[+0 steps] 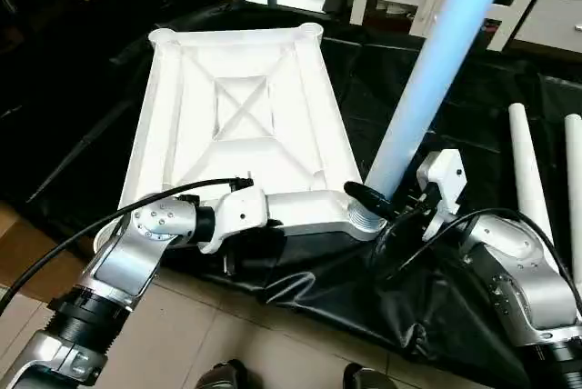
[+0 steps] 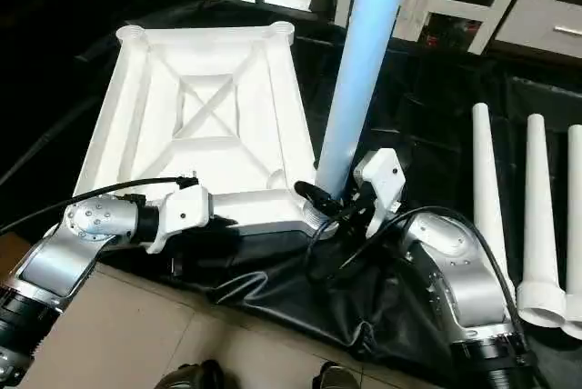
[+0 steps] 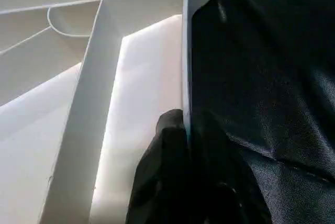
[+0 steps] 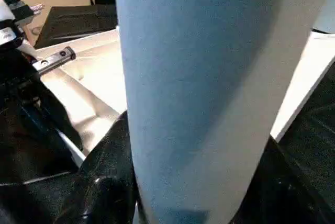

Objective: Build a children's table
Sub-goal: Insert table leg to table base

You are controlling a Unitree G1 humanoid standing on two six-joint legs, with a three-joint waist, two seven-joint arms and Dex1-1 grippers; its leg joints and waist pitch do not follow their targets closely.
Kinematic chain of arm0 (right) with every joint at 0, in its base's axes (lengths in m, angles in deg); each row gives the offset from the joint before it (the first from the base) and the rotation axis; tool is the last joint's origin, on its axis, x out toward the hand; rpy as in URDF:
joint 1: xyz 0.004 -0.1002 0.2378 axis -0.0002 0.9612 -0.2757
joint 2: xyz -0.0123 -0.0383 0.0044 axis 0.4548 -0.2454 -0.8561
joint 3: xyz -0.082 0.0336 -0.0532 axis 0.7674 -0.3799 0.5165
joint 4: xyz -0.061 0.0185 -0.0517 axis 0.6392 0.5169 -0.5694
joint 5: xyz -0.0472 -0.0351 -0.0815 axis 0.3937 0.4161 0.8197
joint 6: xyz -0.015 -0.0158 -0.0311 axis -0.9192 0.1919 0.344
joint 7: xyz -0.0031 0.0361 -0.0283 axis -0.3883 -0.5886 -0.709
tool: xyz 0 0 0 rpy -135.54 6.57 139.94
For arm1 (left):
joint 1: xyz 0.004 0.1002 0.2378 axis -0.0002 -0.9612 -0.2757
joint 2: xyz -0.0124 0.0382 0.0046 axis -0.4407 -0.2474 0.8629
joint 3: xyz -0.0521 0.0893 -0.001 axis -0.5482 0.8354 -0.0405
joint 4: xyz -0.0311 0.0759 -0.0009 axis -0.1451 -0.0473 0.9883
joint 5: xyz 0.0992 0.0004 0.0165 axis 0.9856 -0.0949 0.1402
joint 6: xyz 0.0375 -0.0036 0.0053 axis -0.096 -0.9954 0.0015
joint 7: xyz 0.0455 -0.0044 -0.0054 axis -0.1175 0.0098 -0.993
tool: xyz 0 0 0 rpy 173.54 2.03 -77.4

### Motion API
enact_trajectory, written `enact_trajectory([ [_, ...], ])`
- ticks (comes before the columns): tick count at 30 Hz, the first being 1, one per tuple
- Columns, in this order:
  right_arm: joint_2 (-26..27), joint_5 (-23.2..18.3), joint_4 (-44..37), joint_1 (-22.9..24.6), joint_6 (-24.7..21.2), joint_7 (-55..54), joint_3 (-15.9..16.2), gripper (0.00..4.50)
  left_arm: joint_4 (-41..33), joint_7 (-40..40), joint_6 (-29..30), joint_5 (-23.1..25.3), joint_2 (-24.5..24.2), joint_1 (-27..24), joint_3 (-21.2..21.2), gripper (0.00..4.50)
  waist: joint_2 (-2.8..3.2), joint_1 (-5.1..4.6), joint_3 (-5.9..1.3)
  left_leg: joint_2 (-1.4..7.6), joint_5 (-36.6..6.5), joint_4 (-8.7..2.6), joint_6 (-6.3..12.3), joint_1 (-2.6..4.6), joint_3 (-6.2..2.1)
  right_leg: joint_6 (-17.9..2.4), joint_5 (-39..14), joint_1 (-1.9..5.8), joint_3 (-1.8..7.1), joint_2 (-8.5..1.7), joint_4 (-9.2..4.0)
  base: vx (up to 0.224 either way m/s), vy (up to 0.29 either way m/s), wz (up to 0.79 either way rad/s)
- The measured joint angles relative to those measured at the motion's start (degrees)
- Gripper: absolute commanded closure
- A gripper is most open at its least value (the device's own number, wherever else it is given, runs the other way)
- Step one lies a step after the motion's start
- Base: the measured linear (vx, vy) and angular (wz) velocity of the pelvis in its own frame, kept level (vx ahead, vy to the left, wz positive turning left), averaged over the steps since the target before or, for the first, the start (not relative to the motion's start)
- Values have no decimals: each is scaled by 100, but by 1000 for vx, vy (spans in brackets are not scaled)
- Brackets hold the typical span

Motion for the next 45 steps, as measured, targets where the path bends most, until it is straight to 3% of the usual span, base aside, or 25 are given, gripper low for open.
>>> enact_trajectory([
  [10, 171, 24, 207, -88, 61, -320, -121, 259, 151, 188, -82, 161, 185, 80, 11, 450, 17, 1, -7, -13, 0, -50, 0, 0, -2, 0, 0, 0, -2, 0, -79, 0, 0, 0],
  [22, 224, 101, 486, -304, 174, -470, -197, 259, 570, 343, -305, 299, 380, 345, 25, 450, 53, 19, 44, -23, 0, -91, 0, -7, 0, -1, -1, -11, 0, -1, -95, 0, 0, 0],
  [28, 224, 174, 758, -491, 267, -501, -202, 259, 827, 462, -443, 403, 472, 513, 67, 450, 43, 26, 68, -23, 0, -97, 0, -11, 0, 0, -2, -14, -3, -2, -103, 0, 0, 0],
  [32, 223, 182, 824, -555, 270, -531, -207, 259, 916, 481, -463, 439, 497, 591, 66, 450, 45, 27, 86, -24, 0, -135, 0, -23, -1, -3, -6, -12, -12, -2, -182, 0, 0, 0],
  [45, 227, 195, 980, -670, 326, -528, -229, 259, 1154, 436, -484, 403, 492, 758, 66, 450, 61, 38, 111, -32, 0, -137, 0, -24, 3, -18, -20, -14, -10, -6, -184, 0, 0, 0],
])
